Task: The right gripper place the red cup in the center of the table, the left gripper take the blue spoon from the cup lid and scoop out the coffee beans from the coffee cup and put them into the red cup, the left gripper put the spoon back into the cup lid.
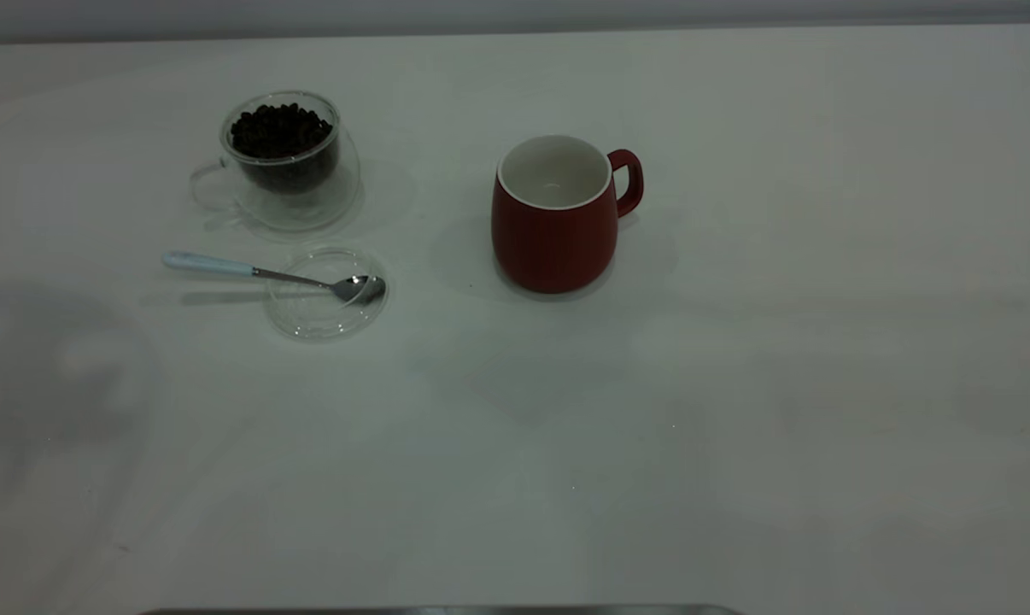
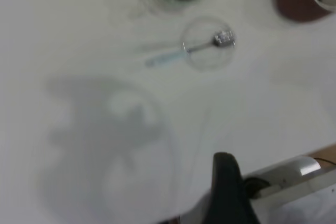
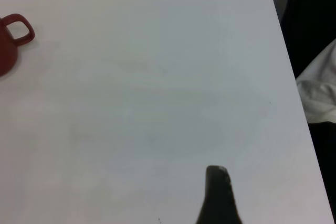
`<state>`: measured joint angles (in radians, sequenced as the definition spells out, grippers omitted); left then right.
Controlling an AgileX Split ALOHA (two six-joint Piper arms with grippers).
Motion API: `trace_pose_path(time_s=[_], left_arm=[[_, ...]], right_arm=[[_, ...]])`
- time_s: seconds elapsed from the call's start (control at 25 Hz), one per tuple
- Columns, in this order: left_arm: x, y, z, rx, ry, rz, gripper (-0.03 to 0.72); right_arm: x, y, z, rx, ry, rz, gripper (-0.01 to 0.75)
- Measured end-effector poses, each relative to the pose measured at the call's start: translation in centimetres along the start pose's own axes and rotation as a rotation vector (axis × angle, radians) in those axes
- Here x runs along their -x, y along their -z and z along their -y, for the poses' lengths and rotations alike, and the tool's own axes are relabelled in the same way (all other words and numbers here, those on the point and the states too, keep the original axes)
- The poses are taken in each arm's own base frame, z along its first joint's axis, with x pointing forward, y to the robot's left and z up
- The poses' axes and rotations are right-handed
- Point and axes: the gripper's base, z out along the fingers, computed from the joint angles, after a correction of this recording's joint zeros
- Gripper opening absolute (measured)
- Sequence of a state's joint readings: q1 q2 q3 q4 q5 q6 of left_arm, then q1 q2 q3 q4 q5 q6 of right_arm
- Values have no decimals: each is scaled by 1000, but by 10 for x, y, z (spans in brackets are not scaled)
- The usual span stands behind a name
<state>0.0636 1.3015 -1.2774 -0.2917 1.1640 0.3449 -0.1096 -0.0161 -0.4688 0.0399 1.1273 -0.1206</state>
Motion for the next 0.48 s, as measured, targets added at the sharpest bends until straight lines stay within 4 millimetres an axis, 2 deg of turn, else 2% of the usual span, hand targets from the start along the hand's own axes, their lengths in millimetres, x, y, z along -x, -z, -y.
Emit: trace_pose_path(time_s=[0.28,0.48], left_arm=[[-104,25,33,70,28,85,563],[-167,20,45,113,57,169,563]], right_arm=[[0,0,0,0,0,0,591],[0,0,0,0,0,0,591]])
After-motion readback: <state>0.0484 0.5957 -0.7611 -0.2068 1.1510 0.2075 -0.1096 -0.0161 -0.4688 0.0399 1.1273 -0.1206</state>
